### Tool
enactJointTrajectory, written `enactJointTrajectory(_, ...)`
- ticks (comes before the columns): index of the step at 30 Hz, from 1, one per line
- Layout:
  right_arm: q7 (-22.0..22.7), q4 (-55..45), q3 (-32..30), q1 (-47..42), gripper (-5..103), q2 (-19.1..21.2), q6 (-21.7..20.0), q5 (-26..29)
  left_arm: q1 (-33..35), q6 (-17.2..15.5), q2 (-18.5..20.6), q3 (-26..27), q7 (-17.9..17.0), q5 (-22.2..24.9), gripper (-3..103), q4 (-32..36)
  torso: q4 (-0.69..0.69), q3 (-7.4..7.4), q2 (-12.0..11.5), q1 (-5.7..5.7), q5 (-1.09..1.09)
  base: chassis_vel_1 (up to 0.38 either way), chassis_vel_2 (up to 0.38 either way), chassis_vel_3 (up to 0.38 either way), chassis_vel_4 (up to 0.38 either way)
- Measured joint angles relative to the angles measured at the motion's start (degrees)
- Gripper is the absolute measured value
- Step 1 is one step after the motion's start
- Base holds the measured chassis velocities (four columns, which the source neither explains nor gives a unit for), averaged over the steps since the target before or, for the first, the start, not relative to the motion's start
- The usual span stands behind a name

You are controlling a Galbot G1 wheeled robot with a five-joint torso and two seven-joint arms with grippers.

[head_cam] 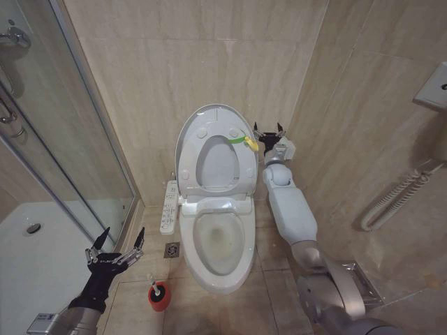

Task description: Open the toilet lid, clean the toilet bowl with a toilet brush, close the toilet lid, and flush.

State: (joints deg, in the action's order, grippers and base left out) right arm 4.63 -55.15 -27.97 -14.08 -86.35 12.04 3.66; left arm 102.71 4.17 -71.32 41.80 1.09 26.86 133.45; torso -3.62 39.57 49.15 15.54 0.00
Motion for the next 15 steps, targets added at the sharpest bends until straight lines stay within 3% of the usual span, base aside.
enactJointTrajectory(6,-0.59,5.05,-2.03,2.64,100,-1.08,2.48,-2.39,0.00,0.00,0.00,0.00,0.00,0.00,100,0.00,0.00,0.00,0.00,0.00,-0.01,0.000,0.000,0.000,0.000)
enactJointTrajectory(15,-1.17,2.73,-0.02,1.50,100,-0.43,1.68,-1.02,0.00,0.00,0.00,0.00,0.00,0.00,100,0.00,-0.01,0.00,0.00,0.00,-0.01,0.000,0.000,0.000,0.000)
